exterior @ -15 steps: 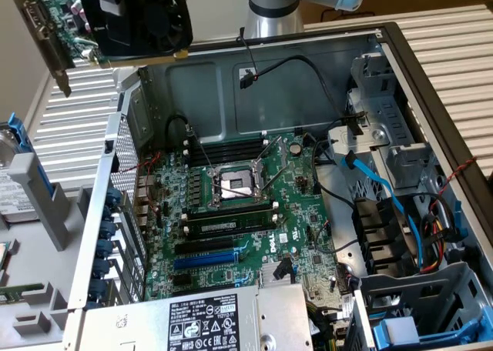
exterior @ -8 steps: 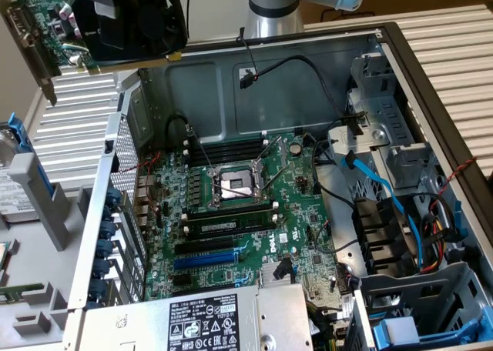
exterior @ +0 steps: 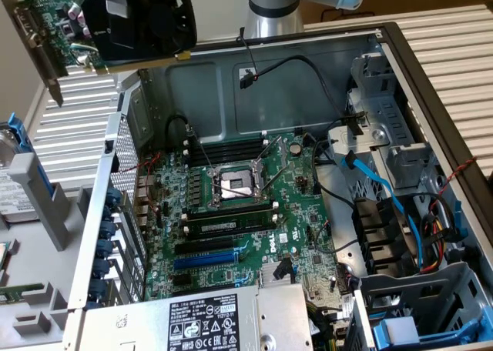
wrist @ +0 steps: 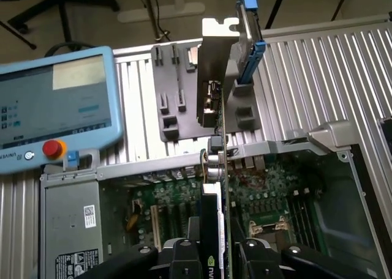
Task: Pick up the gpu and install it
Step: 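Pick up the gpu and move the gpu toward the slot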
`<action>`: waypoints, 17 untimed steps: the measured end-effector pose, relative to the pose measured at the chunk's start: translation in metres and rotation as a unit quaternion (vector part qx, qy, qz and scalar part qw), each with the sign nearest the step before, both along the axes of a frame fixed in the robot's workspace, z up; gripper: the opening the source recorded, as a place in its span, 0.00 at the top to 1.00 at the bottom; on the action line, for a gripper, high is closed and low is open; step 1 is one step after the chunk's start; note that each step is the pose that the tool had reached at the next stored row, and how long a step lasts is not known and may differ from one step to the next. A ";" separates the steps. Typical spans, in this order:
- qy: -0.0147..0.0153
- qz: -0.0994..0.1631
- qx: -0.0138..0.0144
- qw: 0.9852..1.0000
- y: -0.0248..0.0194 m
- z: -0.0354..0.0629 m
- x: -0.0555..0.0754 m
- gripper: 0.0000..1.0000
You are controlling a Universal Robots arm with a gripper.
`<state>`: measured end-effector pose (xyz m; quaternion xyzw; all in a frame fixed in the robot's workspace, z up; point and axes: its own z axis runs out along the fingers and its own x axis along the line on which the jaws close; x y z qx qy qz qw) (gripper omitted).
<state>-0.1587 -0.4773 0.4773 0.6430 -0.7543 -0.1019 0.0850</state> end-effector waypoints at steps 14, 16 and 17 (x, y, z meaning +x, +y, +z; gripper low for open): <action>0.003 0.023 0.000 1.000 0.0000 -0.0001 0.059 0.71; 0.003 0.025 0.000 1.000 0.0000 -0.0001 0.063 0.71; 0.003 0.025 0.000 1.000 -0.0001 -0.0002 0.063 0.71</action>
